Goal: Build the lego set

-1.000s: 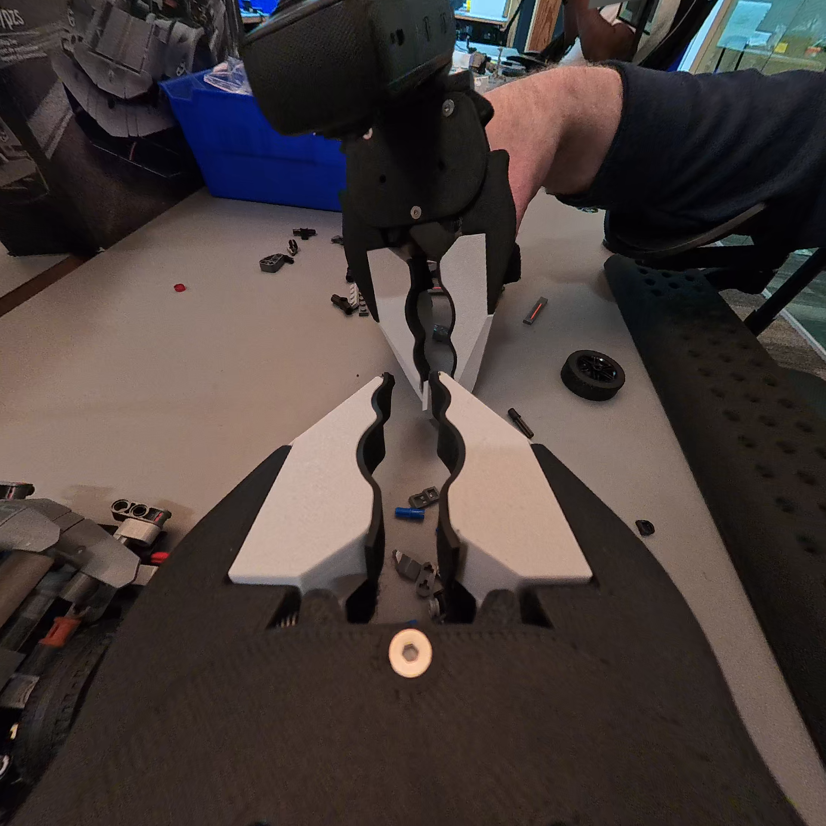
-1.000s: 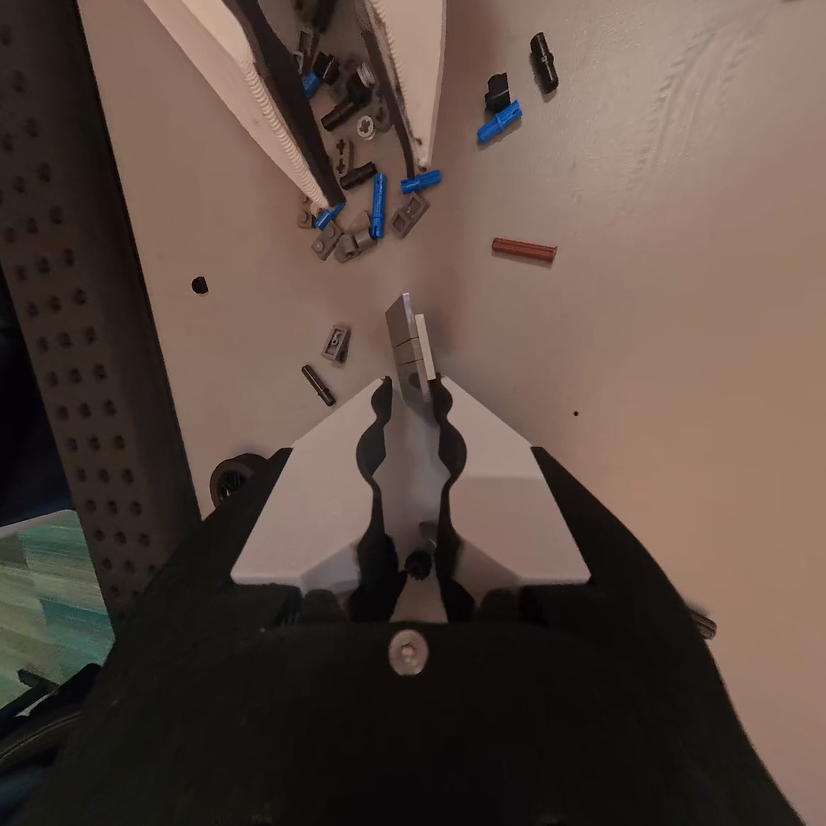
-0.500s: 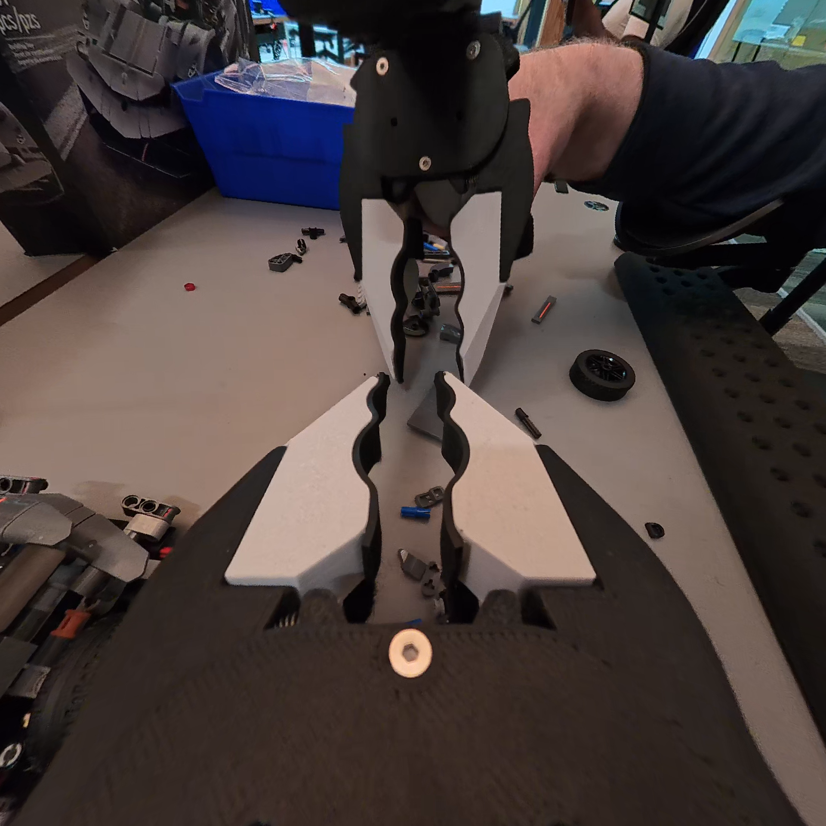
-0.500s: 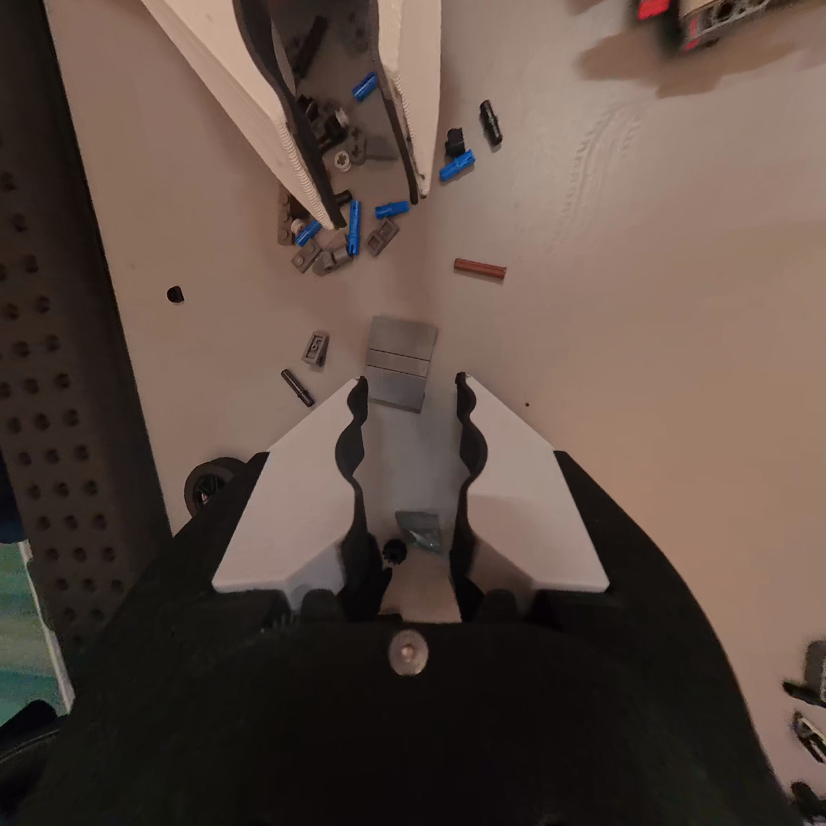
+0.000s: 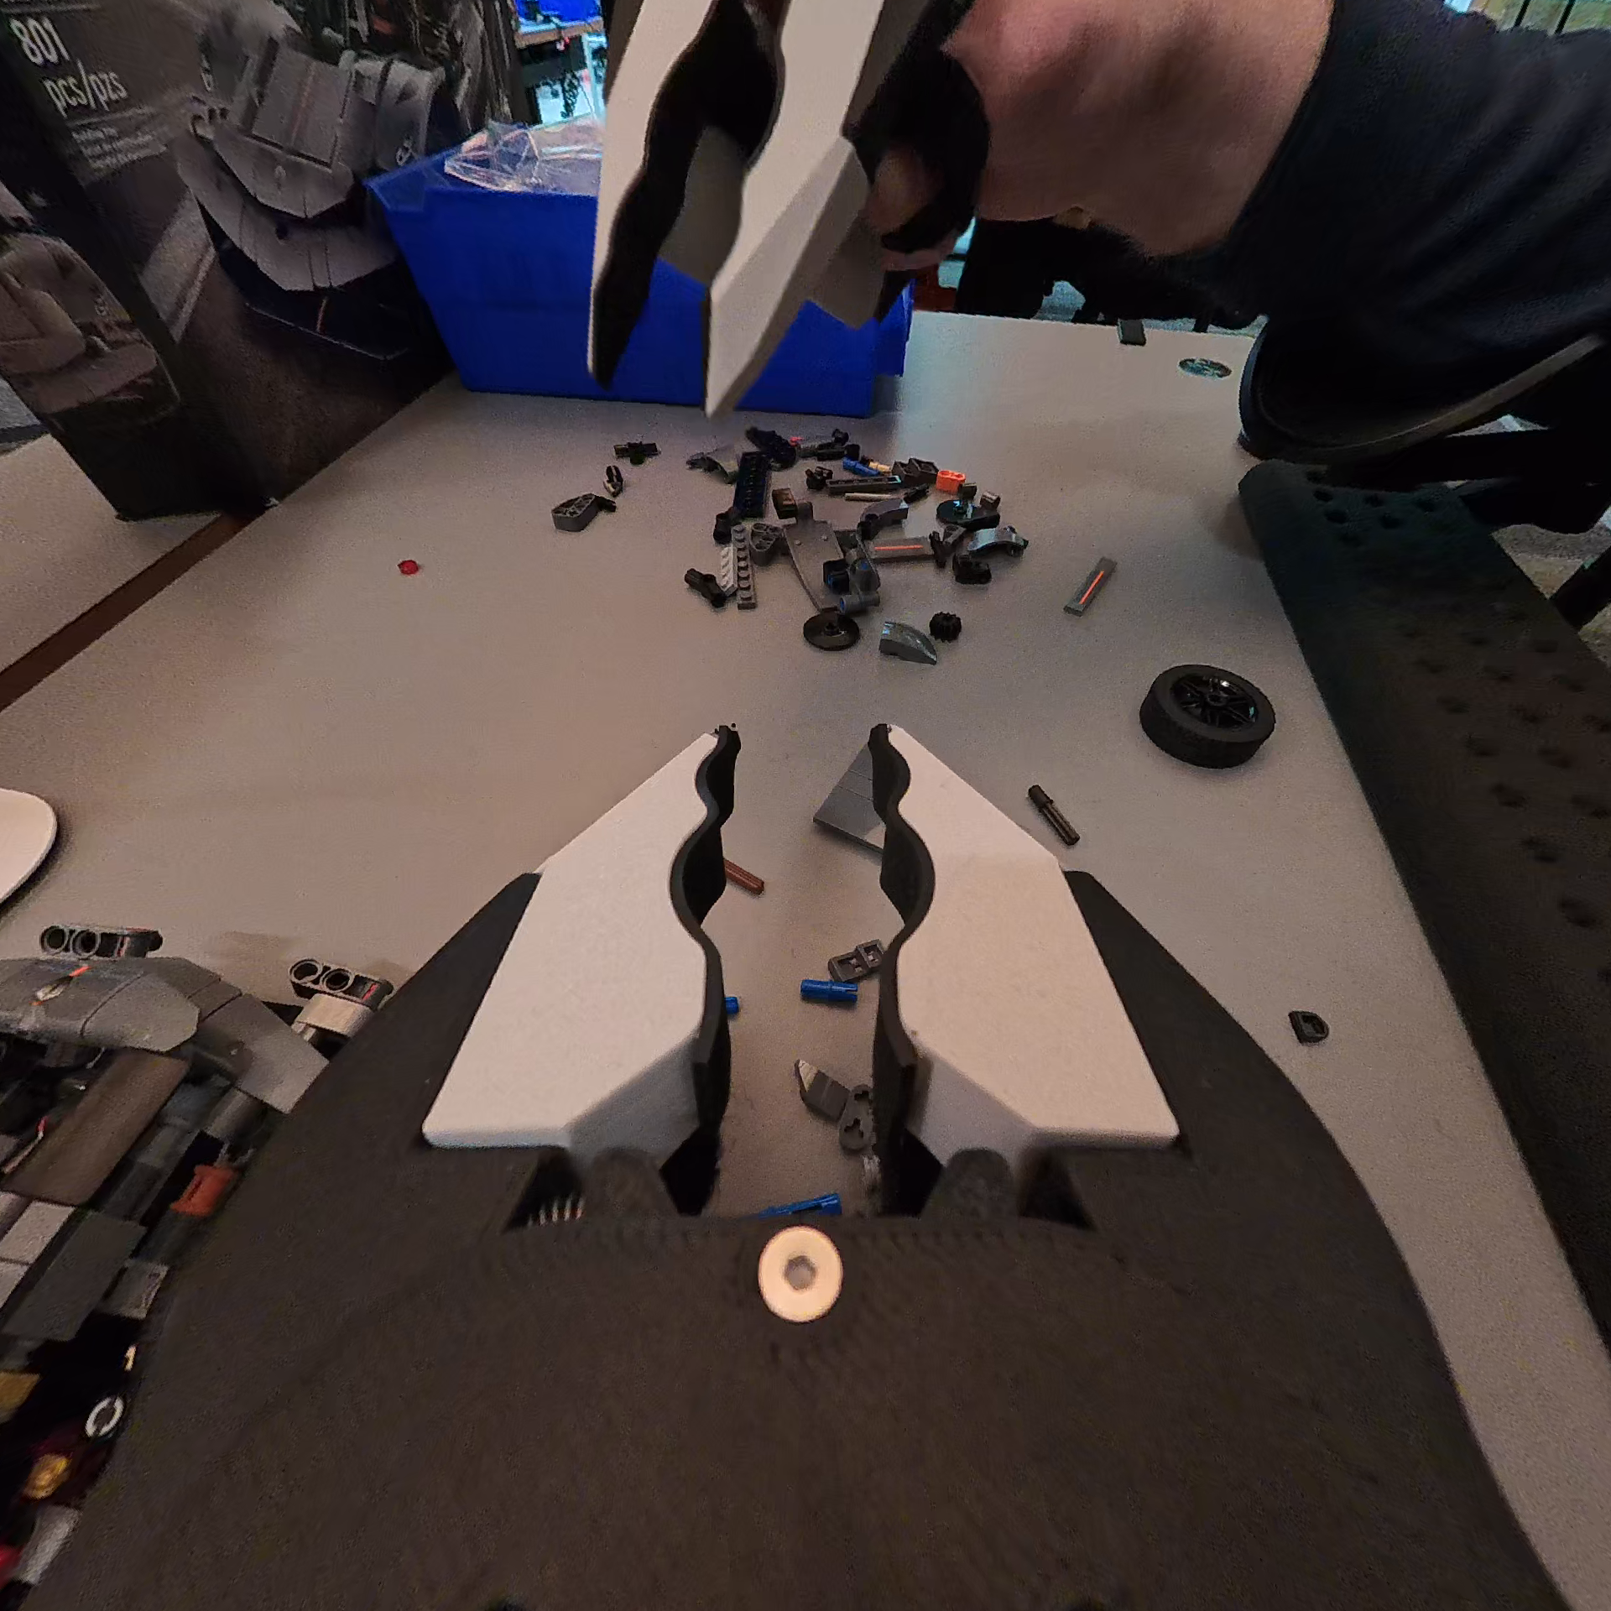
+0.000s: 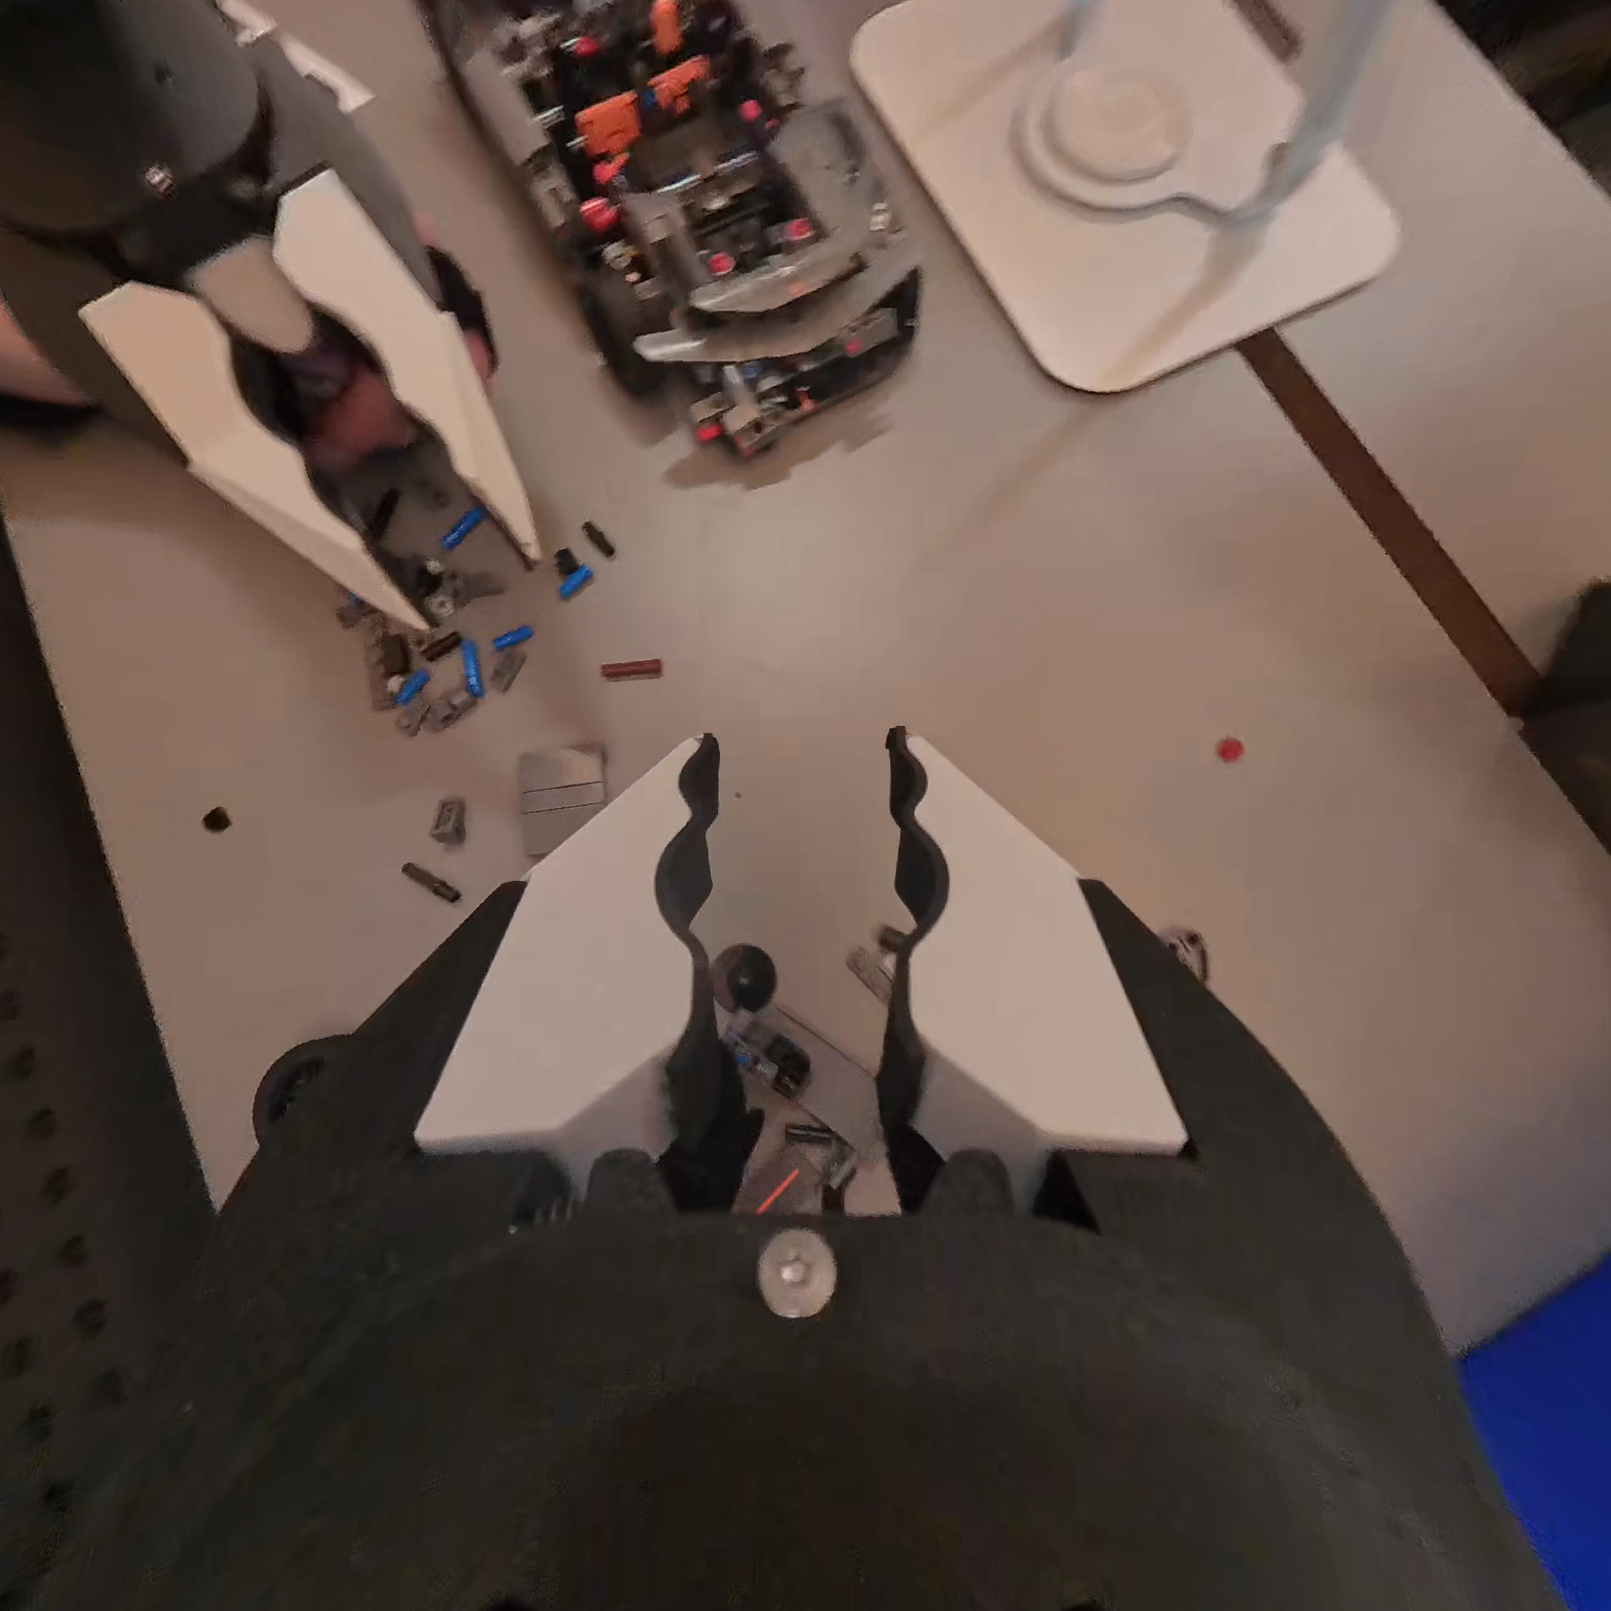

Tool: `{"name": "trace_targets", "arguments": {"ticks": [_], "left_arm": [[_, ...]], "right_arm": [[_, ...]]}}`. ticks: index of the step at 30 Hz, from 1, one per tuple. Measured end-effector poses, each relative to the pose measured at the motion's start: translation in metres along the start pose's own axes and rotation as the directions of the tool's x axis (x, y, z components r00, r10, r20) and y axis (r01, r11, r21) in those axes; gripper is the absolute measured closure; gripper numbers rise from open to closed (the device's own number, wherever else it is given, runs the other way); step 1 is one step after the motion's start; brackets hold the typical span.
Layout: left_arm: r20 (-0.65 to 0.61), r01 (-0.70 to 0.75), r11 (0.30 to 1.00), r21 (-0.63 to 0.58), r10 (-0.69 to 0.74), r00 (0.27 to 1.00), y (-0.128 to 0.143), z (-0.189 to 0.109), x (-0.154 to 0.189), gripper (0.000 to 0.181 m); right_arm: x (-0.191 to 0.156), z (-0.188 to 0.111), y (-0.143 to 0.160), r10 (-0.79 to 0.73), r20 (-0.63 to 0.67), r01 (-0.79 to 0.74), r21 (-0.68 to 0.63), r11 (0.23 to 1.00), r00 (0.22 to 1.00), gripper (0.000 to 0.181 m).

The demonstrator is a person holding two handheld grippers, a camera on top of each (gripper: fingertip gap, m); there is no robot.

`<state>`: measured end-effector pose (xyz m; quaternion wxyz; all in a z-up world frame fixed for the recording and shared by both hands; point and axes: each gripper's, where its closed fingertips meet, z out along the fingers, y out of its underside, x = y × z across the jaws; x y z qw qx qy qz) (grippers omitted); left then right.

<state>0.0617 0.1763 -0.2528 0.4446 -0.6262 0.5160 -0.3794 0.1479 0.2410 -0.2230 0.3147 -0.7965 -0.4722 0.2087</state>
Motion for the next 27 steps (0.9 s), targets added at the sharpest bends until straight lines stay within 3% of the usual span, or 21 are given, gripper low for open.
{"name": "trace_targets", "arguments": {"ticks": [6, 10, 16, 18, 22, 27], "left_arm": [[0.016, -0.046, 0.997, -0.067, 0.048, 0.999, 0.009, 0.006, 0.002, 0.148], [0.014, -0.107, 0.981, -0.162, 0.111, 0.994, 0.024, 0.017, 0.009, 0.141], [0.008, -0.186, 0.956, -0.225, 0.193, 0.981, 0.032, 0.026, 0.016, 0.143], [0.011, -0.189, 0.955, -0.228, 0.196, 0.980, 0.033, 0.026, 0.015, 0.143], [0.017, -0.182, 0.957, -0.226, 0.191, 0.981, 0.033, 0.024, 0.013, 0.144], [0.010, -0.189, 0.954, -0.232, 0.196, 0.981, 0.034, 0.025, 0.014, 0.145]], "right_arm": [[0.015, -0.018, 0.031, 0.002, -0.084, -0.008, -0.068, 0.998, 0.996, 0.153], [0.023, -0.026, 0.061, -0.039, -0.162, 0.003, -0.216, 0.976, 0.986, 0.154], [0.022, -0.006, 0.089, -0.069, -0.117, 0.024, -0.348, 0.937, 0.991, 0.158], [0.033, -0.004, 0.095, -0.093, -0.165, 0.020, -0.395, 0.918, 0.982, 0.158], [0.048, -0.017, 0.097, -0.046, -0.231, -0.045, -0.371, 0.927, 0.972, 0.169], [0.050, -0.016, 0.111, 0.017, -0.216, -0.099, -0.375, 0.922, 0.976, 0.165]]}}
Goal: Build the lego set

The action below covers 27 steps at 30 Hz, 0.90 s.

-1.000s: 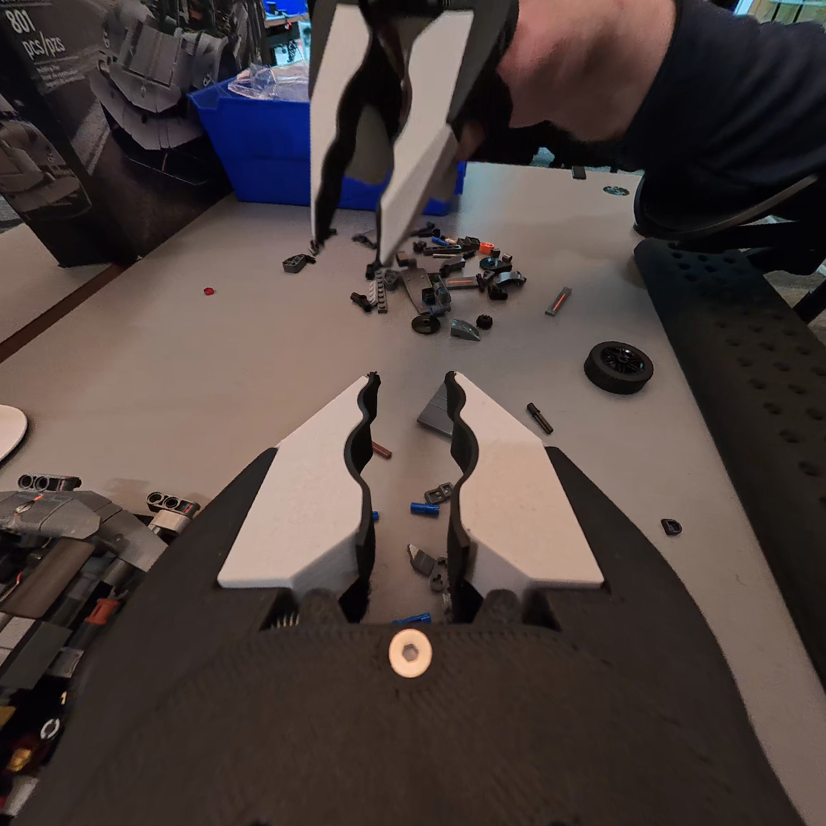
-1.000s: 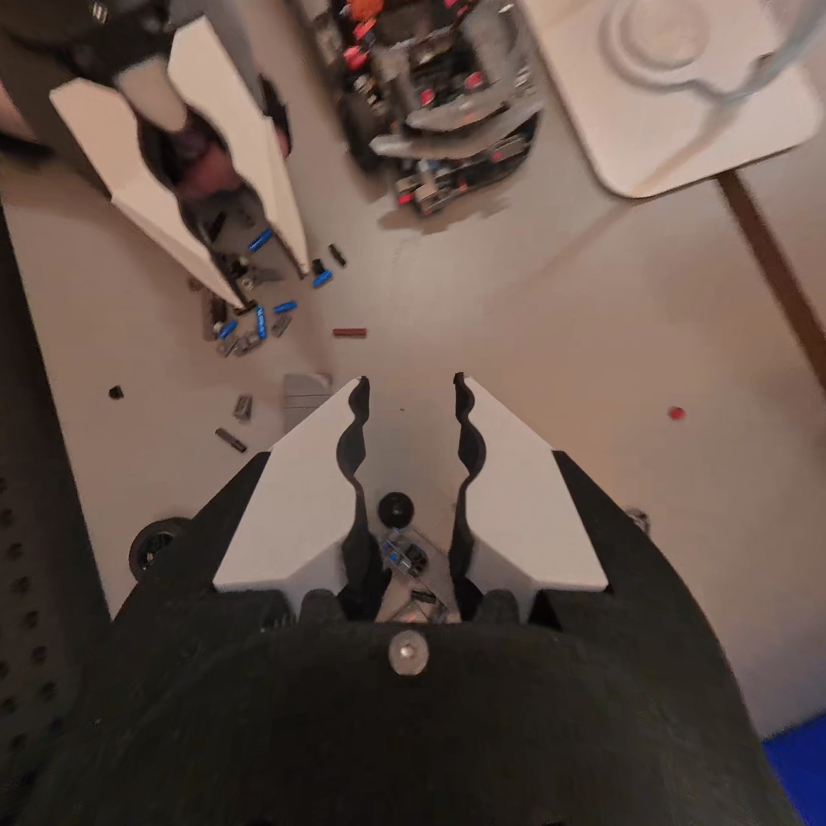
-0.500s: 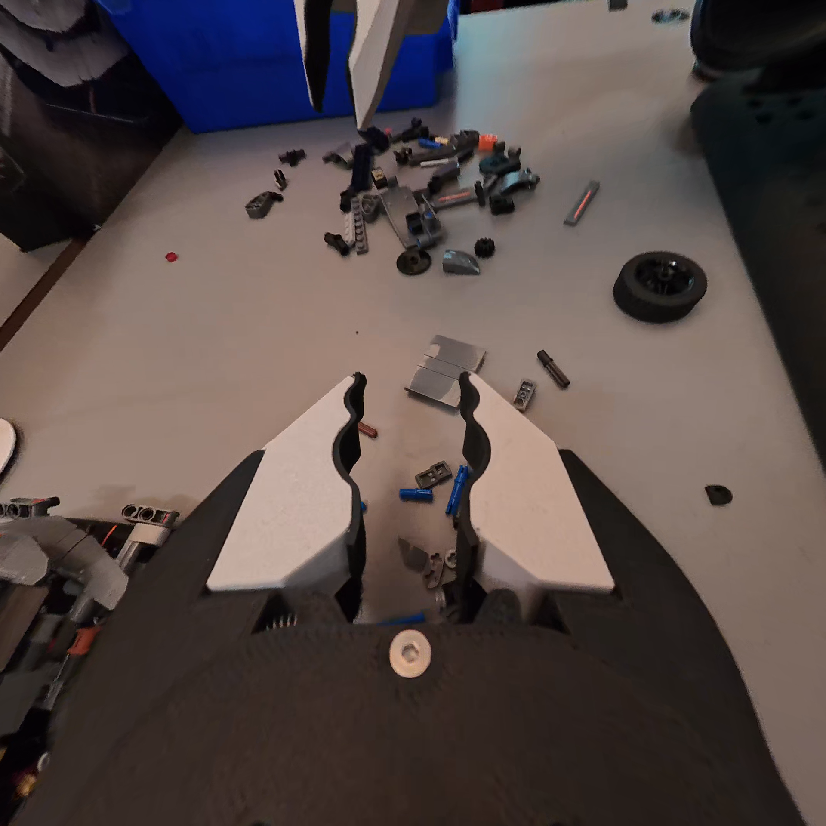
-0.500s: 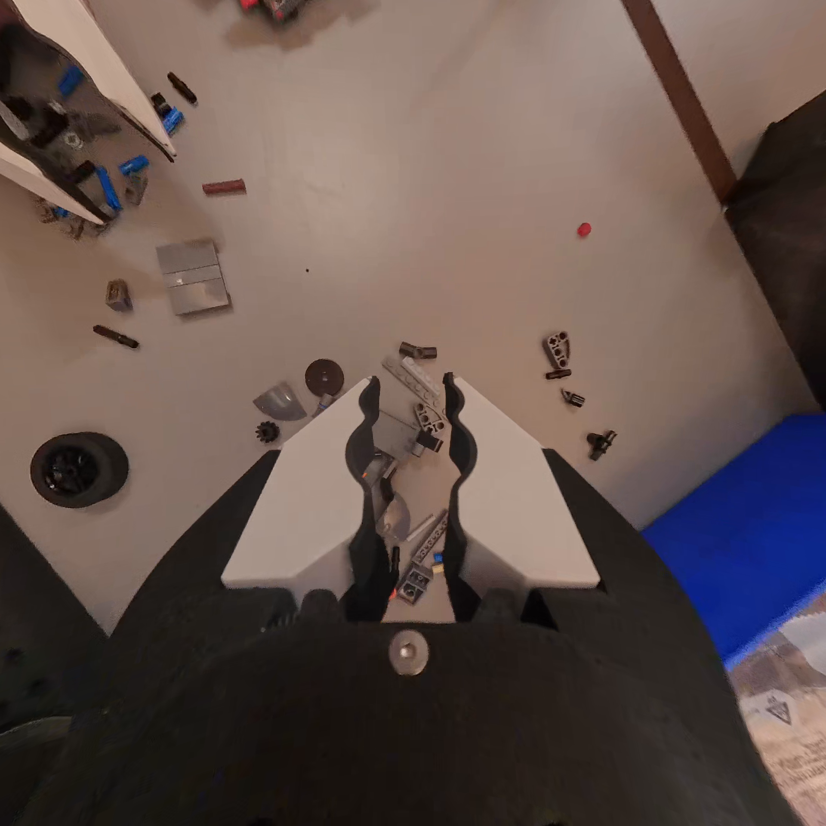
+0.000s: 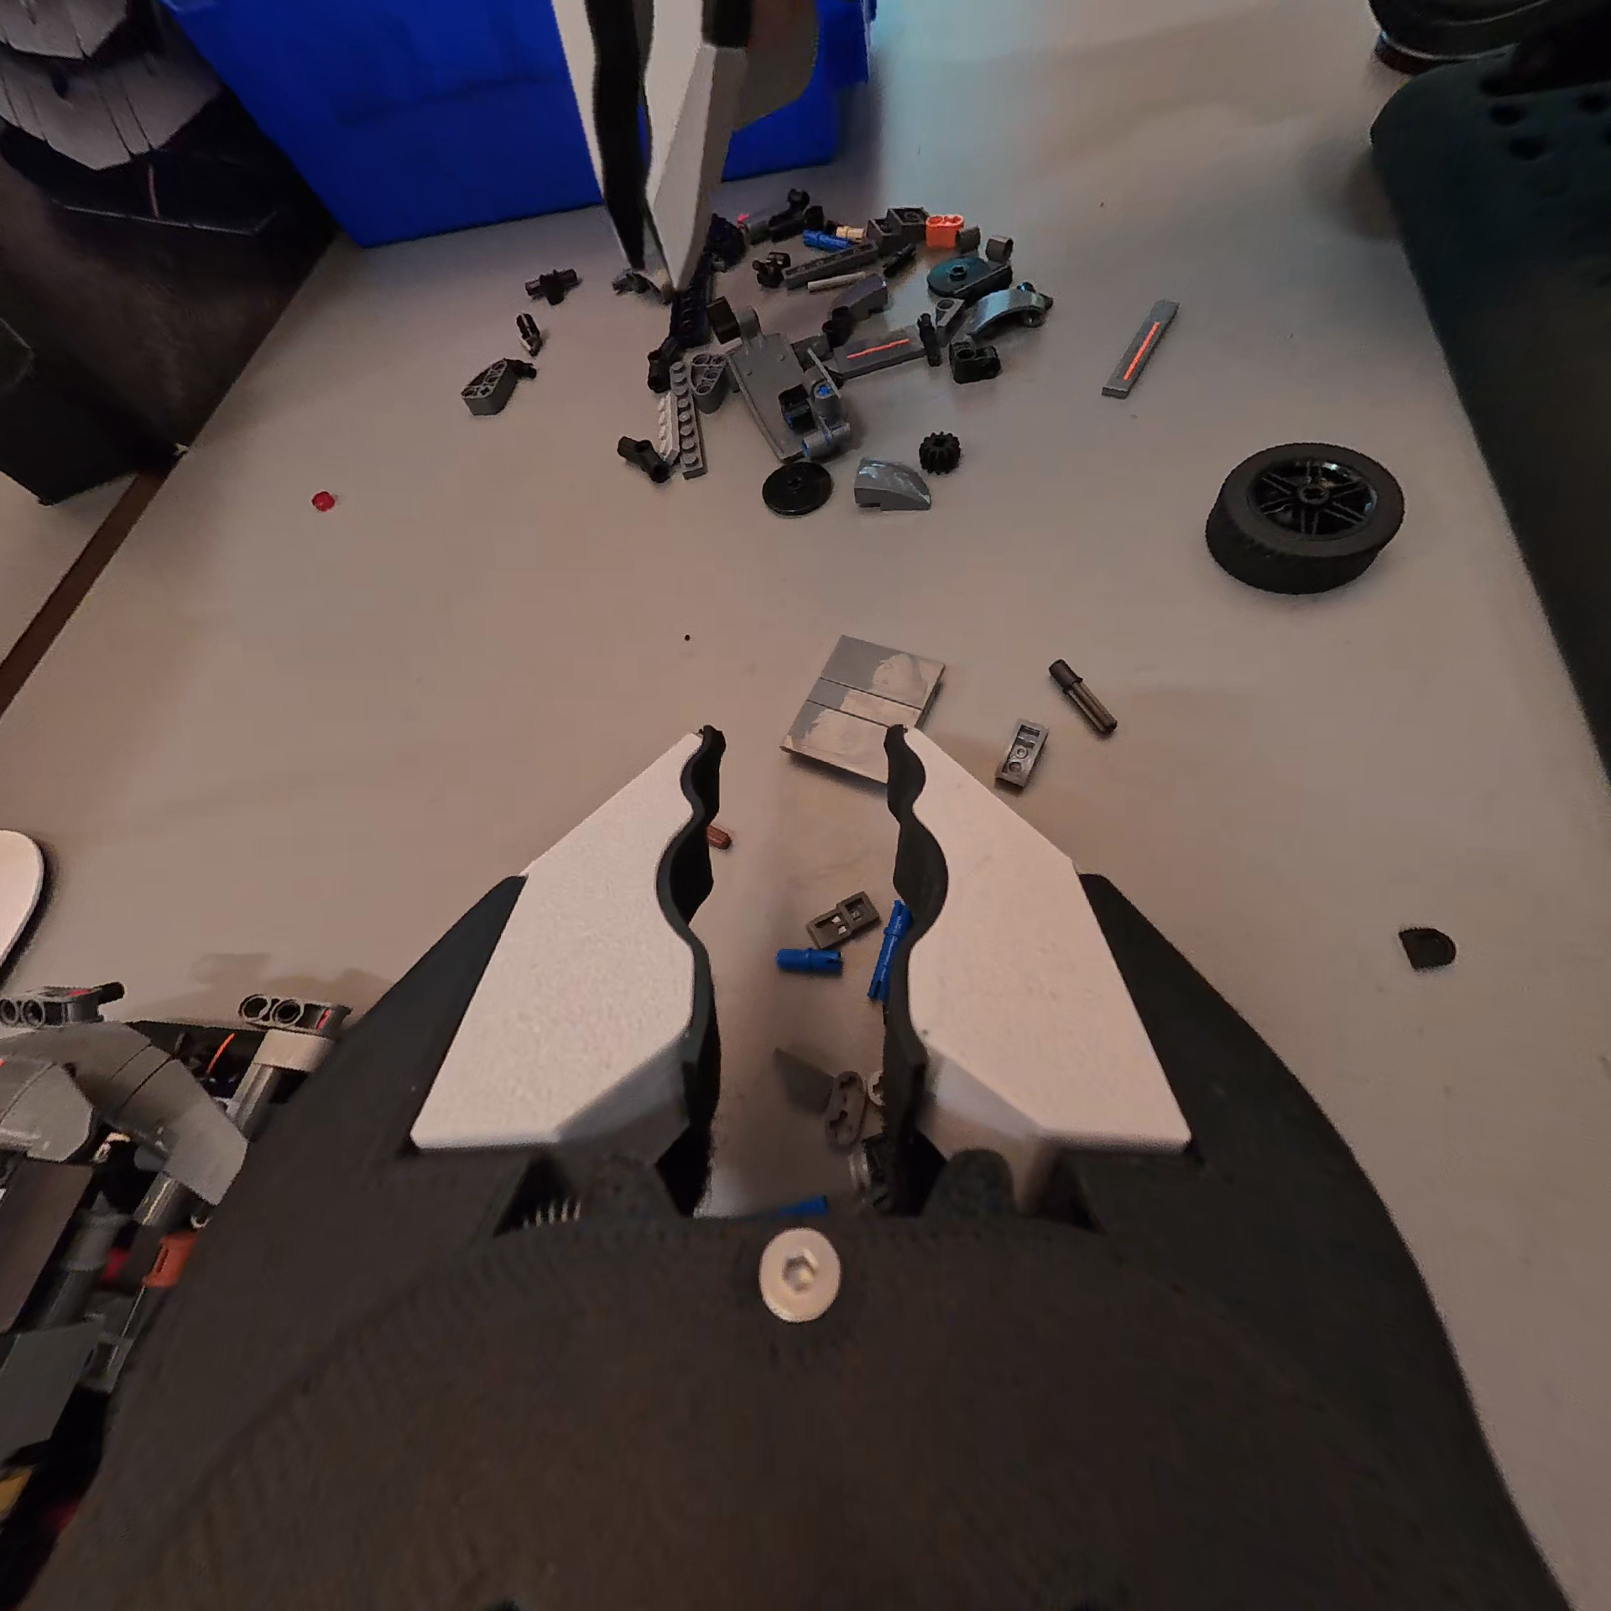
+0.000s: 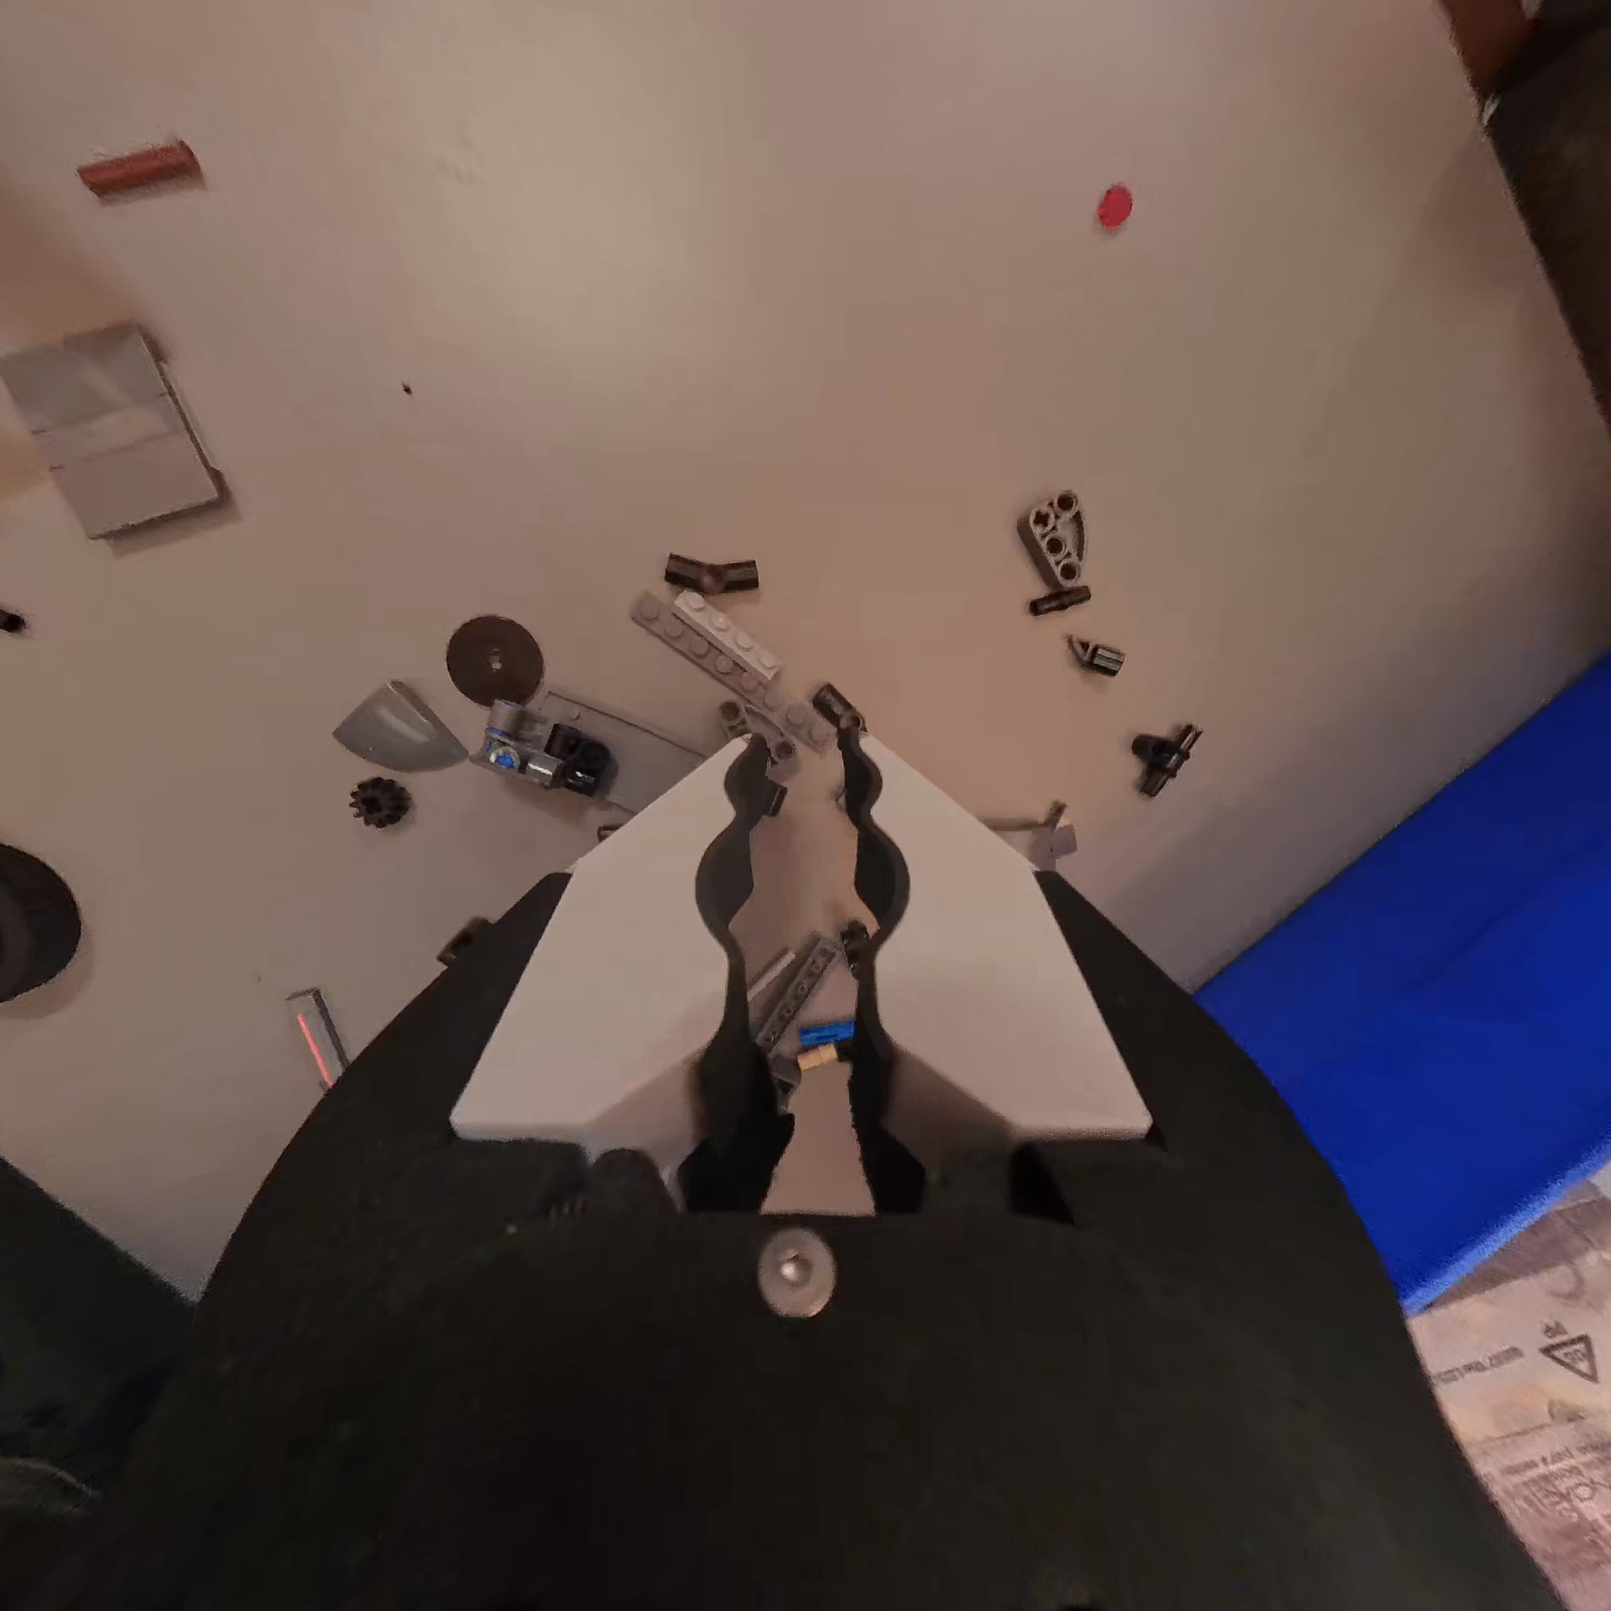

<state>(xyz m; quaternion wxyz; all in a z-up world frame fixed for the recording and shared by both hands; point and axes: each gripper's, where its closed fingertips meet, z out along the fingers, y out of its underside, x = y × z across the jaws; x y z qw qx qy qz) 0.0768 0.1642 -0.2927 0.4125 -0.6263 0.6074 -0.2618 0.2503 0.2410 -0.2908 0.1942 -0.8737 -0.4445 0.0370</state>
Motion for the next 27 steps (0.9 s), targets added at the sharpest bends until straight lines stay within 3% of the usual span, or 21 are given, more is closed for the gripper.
{"name": "trace_targets", "arguments": {"ticks": [10, 16, 21, 27], "left_arm": [[0.001, -0.005, 1.000, -0.005, 0.005, 1.000, 0.000, 0.001, 0.000, 0.147], [0.001, 0.000, 1.000, -0.002, 0.000, 1.000, 0.000, 0.000, 0.000, 0.147], [0.001, -0.001, 1.000, -0.003, 0.001, 1.000, 0.000, 0.000, 0.000, 0.149], [0.008, 0.001, 1.000, -0.002, -0.001, 1.000, 0.000, 0.000, -0.002, 0.150]], "right_arm": [[-0.010, 0.027, -0.005, -0.109, -0.019, 0.107, -0.058, 0.993, 0.994, 0.164], [0.019, 0.006, -0.007, 0.014, -0.128, -0.011, 0.018, 1.000, 0.992, 0.179], [0.023, -0.003, 0.014, 0.047, -0.131, -0.053, -0.045, 0.998, 0.990, 0.181], [0.007, -0.019, 0.060, 0.142, -0.064, -0.154, -0.243, 0.958, 0.988, 0.174]]}}
